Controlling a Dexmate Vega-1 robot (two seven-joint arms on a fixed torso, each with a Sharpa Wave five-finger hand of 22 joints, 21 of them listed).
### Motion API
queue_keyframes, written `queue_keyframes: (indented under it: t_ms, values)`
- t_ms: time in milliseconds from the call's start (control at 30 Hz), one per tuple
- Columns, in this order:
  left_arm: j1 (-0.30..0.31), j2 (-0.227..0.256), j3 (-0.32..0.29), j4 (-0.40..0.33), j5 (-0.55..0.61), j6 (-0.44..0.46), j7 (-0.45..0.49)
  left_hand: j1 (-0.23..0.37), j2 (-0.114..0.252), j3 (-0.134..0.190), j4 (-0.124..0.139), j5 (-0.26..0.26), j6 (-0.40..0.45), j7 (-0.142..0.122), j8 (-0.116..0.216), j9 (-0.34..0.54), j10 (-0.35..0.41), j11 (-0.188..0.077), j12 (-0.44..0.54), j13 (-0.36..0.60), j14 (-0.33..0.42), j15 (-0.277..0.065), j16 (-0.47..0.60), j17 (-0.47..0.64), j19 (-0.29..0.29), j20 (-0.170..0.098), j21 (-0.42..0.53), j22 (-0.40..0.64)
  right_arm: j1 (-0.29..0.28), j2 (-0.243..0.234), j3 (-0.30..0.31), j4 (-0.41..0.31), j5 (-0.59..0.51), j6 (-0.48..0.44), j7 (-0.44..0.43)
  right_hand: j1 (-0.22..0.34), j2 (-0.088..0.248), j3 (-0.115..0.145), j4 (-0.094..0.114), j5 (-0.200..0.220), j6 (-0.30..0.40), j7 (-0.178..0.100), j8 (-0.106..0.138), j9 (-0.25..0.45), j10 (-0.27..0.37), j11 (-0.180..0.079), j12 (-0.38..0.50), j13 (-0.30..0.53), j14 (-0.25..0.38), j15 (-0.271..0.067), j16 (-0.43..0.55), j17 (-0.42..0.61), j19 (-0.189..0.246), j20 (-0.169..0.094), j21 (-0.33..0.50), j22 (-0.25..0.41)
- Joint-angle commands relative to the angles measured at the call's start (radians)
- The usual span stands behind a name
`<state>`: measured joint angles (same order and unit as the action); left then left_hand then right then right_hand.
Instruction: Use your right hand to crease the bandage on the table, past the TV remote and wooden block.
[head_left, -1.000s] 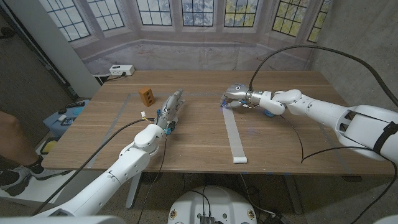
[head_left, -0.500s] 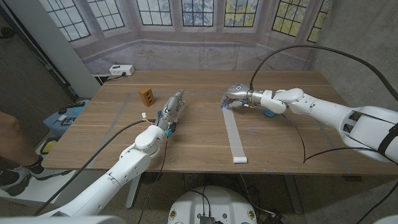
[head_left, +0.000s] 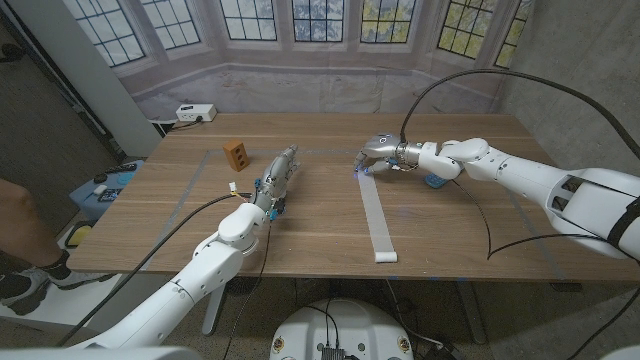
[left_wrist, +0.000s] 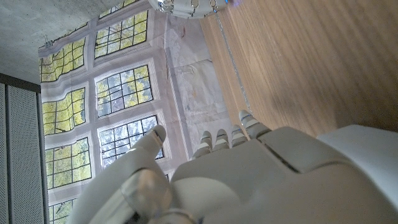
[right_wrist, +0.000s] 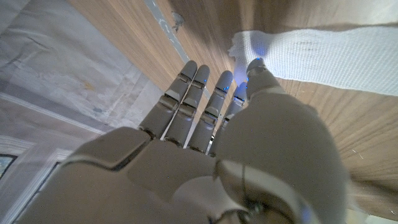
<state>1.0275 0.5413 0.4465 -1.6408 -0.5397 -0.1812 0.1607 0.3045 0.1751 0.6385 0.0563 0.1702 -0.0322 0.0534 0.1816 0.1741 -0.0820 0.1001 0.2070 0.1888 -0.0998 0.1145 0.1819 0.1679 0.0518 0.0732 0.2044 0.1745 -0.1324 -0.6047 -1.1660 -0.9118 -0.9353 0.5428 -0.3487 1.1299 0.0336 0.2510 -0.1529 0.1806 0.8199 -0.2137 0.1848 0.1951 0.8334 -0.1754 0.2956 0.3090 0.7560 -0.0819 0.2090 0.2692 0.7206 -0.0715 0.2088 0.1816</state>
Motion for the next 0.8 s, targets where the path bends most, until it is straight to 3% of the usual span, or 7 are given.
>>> queue_keyframes:
  t_ms: [33,433,800]
  values:
    - [-0.016,-0.014,0.010,0.019,0.000,-0.001,-0.010,0.010,0.002,0.001,-0.005,0.002,0.009,0.000,0.006,0.004,0.007,0.001,0.003,0.001,0.008,0.001,-0.003,0.001,0.007,0.004,-0.004,0.003,0.026,0.019,-0.005,0.036,0.002,0.010,0.030,-0.011,0.001,0.004,0.004,0.003,-0.005,-0.001,0.000,0.003,0.004,-0.002,0.003,0.003,-0.001,-0.149,0.001,0.002,-0.005,-0.073,-0.002,-0.001]
    - [-0.022,-0.017,0.012,0.027,-0.002,0.000,-0.014,0.012,0.001,0.001,-0.008,0.002,0.011,0.000,0.006,0.004,0.007,0.002,0.003,0.001,0.009,0.001,-0.003,0.001,0.007,0.004,-0.004,0.003,0.035,0.026,-0.017,0.050,0.015,0.009,0.048,-0.017,-0.002,0.006,0.003,0.003,-0.014,-0.003,0.002,0.002,-0.024,0.008,-0.006,0.009,-0.016,-0.145,-0.004,0.002,-0.012,-0.067,-0.003,-0.001]
    - [-0.021,-0.018,0.011,0.033,-0.007,-0.005,-0.021,0.015,0.001,-0.001,-0.012,0.002,0.012,-0.001,0.005,0.004,0.007,0.002,0.002,0.001,0.009,0.001,-0.003,0.001,0.008,0.004,-0.004,0.002,0.020,0.009,-0.005,0.006,0.020,-0.004,0.064,-0.039,-0.008,0.013,0.005,0.004,-0.019,-0.005,0.011,0.002,-0.126,0.004,-0.060,-0.001,-0.051,-0.140,-0.012,-0.002,-0.023,-0.062,-0.004,-0.001]
